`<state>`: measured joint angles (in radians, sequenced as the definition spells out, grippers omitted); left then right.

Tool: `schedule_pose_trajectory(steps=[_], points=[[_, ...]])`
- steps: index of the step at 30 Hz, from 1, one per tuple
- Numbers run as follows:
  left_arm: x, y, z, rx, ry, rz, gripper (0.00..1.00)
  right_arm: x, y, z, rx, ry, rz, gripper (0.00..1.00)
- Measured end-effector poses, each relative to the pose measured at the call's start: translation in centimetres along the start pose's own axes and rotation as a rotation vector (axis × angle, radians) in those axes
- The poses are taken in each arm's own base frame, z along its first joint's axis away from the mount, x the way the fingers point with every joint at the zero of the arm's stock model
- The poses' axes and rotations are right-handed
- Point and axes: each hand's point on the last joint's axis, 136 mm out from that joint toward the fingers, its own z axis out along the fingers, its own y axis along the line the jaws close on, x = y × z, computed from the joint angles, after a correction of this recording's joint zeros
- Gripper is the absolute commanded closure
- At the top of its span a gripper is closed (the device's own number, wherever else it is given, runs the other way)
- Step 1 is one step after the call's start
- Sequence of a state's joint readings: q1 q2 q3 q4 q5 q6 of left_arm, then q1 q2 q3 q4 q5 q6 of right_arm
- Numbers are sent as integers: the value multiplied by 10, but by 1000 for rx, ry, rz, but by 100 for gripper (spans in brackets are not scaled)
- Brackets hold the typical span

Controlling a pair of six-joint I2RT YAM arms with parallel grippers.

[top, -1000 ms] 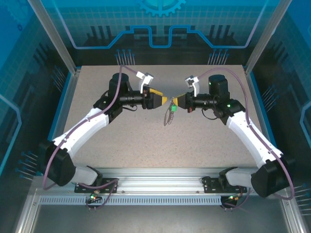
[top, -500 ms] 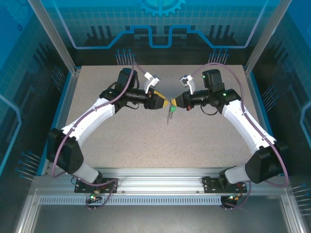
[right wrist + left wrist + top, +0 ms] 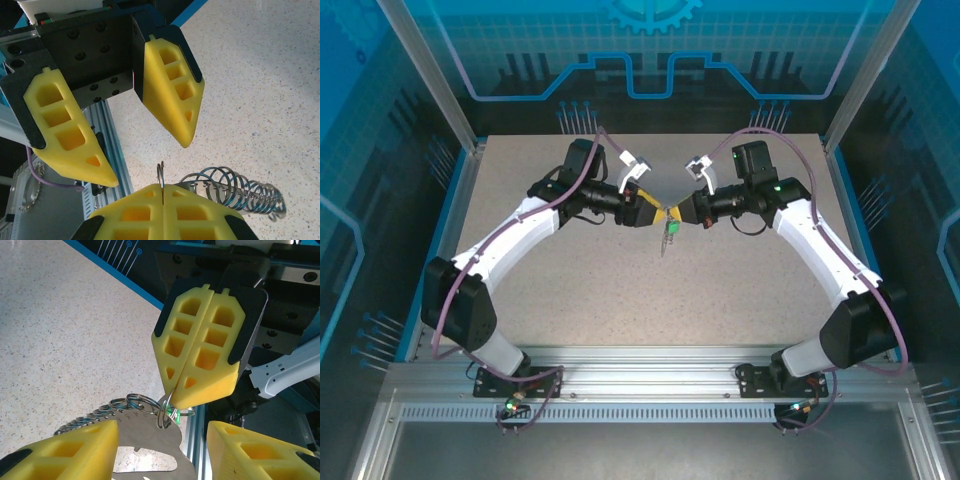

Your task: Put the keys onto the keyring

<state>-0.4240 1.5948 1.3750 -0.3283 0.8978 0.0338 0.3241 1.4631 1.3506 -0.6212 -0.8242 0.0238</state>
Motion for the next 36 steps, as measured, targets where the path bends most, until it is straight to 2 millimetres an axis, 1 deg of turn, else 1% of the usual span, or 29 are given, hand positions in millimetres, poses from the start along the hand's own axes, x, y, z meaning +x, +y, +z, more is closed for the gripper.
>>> schedule_pose_trajectory(steps=[10, 14, 19, 26, 29, 34, 36], points=[[2, 1, 3, 34, 8, -13, 49, -1, 4, 0, -22, -4, -3, 100], [3, 1, 5, 48, 10, -20, 56, -2, 4, 0, -22, -7, -7, 100], [1, -1, 6, 67, 5, -12, 59, -3, 4, 0, -23, -11, -12, 100], [0, -4, 10, 85, 5, 1, 70, -4, 3, 1, -26, -13, -14, 100], [0, -7, 11, 95, 4, 9, 79, -5, 3, 2, -30, -15, -17, 100], [-1, -9, 12, 104, 2, 6, 100, -5, 1, 1, -30, -16, -13, 100], [-3, -9, 12, 103, -4, 4, 100, -6, 1, 1, -29, -19, -13, 100]])
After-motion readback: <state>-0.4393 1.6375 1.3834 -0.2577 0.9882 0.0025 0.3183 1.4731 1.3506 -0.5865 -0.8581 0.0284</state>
